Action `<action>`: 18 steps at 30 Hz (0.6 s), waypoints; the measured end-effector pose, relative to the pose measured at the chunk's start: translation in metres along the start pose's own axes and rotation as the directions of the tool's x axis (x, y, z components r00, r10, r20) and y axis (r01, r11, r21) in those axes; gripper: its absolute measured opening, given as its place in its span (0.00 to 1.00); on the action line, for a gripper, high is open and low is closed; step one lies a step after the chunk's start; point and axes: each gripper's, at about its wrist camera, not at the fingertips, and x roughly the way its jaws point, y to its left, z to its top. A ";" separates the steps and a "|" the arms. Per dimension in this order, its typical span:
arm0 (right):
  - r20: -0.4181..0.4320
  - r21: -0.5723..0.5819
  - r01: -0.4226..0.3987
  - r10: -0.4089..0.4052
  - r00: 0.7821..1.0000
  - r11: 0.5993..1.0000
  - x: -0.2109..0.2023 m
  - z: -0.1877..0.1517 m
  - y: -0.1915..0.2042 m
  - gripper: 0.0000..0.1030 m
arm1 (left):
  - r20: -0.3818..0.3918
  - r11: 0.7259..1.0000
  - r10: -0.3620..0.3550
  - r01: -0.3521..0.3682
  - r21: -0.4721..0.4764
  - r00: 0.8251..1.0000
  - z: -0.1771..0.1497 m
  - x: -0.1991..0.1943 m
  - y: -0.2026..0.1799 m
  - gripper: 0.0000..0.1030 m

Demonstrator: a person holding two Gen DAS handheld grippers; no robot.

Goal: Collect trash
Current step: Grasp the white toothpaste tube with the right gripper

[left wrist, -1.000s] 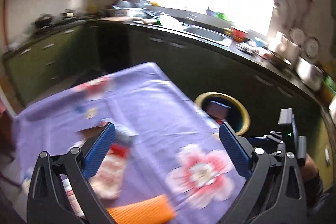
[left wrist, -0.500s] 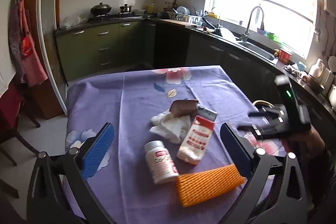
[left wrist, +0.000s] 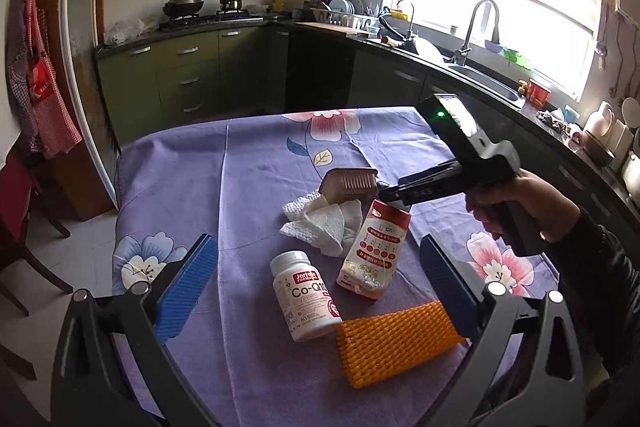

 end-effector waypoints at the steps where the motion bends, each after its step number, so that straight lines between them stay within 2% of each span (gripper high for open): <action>1: -0.005 -0.005 0.001 -0.001 1.000 1.000 0.003 0.001 0.001 0.42 | -0.002 1.000 -0.002 0.002 0.000 1.000 0.000 0.001 0.000 0.93; 5: -0.016 -0.010 0.004 -0.004 1.000 1.000 0.009 0.003 0.001 0.41 | -0.010 1.000 -0.005 0.005 0.006 1.000 -0.001 0.005 -0.002 0.93; 6: -0.017 -0.011 0.005 -0.005 1.000 1.000 0.009 0.003 0.002 0.39 | -0.011 1.000 -0.007 0.007 0.007 1.000 -0.001 0.005 -0.003 0.93; 8: -0.024 -0.019 0.006 -0.007 1.000 1.000 0.012 0.002 0.003 0.30 | -0.012 1.000 -0.008 0.008 0.008 1.000 -0.001 0.006 -0.004 0.93; 11: -0.024 -0.028 0.016 -0.017 1.000 0.999 0.014 0.002 0.007 0.24 | -0.012 1.000 -0.008 0.008 0.007 1.000 -0.001 0.006 -0.004 0.93; 18: 0.010 -0.021 0.025 -0.025 1.000 0.999 0.006 -0.003 0.007 0.18 | -0.014 1.000 -0.004 0.004 0.011 1.000 -0.001 0.008 -0.005 0.93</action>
